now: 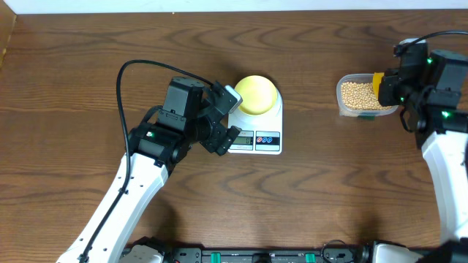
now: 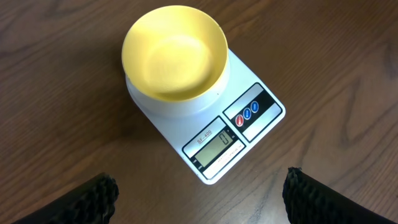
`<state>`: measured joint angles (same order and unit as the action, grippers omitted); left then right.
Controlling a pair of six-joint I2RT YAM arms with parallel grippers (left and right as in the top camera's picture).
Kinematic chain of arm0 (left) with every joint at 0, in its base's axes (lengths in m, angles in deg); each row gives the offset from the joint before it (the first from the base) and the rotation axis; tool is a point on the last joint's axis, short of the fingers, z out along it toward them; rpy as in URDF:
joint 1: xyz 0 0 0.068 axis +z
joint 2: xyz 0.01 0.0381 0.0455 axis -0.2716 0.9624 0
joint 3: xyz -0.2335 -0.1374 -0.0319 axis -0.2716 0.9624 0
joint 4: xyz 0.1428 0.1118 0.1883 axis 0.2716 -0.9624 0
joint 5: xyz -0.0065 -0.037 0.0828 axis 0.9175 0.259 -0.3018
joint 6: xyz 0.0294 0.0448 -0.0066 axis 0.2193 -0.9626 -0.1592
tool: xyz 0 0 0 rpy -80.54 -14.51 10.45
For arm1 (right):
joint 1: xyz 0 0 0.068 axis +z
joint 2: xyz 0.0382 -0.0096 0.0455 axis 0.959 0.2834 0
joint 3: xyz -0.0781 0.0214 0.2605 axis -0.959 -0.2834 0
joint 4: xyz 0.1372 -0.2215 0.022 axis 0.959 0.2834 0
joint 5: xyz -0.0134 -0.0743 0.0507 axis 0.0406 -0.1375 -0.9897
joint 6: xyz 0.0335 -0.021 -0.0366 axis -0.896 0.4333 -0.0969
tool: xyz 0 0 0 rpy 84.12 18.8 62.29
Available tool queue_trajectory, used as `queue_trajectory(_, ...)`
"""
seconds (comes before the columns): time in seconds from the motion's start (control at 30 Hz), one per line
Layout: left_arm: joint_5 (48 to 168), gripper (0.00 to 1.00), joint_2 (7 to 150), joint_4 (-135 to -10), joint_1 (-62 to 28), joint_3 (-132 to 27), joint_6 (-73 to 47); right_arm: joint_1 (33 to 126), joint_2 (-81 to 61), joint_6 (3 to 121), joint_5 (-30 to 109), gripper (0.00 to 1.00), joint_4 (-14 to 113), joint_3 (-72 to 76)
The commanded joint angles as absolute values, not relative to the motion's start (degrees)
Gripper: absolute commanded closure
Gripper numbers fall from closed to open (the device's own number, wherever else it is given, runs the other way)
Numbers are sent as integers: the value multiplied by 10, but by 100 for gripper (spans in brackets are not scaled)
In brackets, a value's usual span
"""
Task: Scoop item into bowl and weigh 50g on scale
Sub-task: 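Lower the scoop into the soybeans with the right gripper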
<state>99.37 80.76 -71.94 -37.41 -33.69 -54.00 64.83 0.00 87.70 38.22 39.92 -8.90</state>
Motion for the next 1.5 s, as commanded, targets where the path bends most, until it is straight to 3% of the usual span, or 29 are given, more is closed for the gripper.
queue_trajectory(0.0, 994, 13, 799, -719, -375, -333, -550, 646, 21, 912, 400, 99, 400, -75)
queue_trajectory(0.5, 994, 13, 799, -719, -375, -333, -550, 646, 76, 983, 445, 99, 398, -75)
queue_trajectory(1.47, 994, 13, 799, -719, -375, -333, -550, 646, 114, 928, 341, 99, 387, -80)
